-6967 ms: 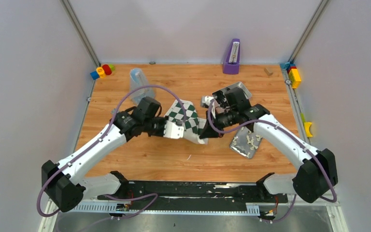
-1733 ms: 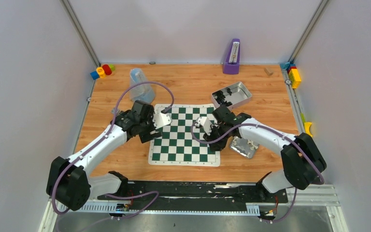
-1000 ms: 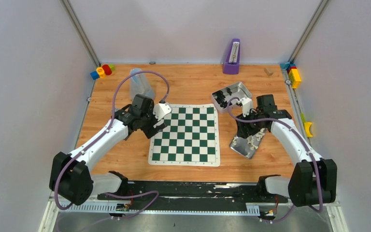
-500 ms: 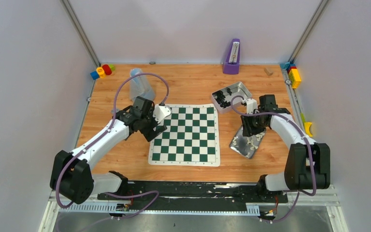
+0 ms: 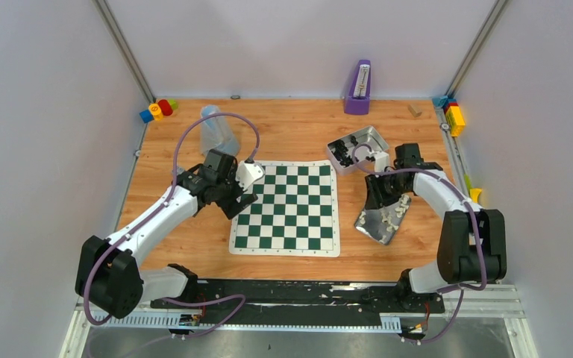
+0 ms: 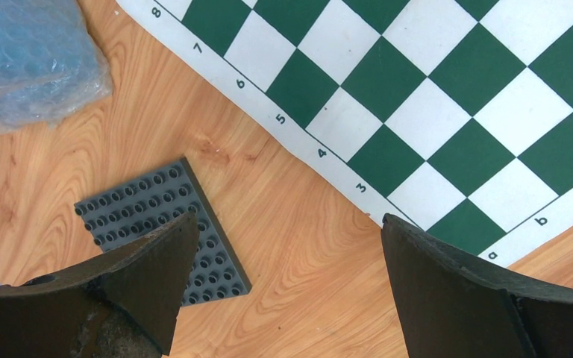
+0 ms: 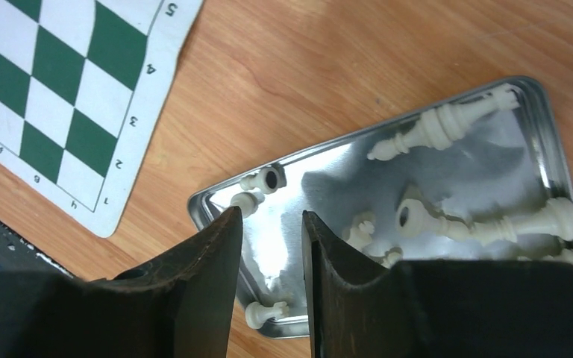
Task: Set up the chess pieces on the board
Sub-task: Pick up the chess piece from the storage box.
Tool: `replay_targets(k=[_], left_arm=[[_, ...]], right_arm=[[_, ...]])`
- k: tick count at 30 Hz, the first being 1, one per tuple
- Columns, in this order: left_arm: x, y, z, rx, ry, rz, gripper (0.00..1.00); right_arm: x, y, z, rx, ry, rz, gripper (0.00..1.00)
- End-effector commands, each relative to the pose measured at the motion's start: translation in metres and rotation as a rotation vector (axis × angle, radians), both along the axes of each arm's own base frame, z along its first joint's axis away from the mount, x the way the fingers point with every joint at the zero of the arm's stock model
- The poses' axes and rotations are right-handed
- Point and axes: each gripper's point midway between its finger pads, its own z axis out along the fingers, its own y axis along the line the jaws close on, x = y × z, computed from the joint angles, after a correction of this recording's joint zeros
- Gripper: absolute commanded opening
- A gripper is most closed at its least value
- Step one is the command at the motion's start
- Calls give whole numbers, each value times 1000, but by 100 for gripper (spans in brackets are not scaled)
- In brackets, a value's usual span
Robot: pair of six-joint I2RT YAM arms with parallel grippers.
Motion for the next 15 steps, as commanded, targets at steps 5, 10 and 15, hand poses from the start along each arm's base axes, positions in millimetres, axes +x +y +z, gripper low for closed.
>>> replay_targets(k=[5, 10, 15], left_arm=[[5, -2, 7, -26, -24, 15, 100], [5, -1, 8, -21, -28, 20, 100], [5, 0, 8, -19, -29, 22, 100]], right_arm=[[-15, 25, 6, 73, -4, 114, 37], [-22, 26, -5, 60, 30, 129, 37], [-28, 28, -11, 50, 47, 149, 36]])
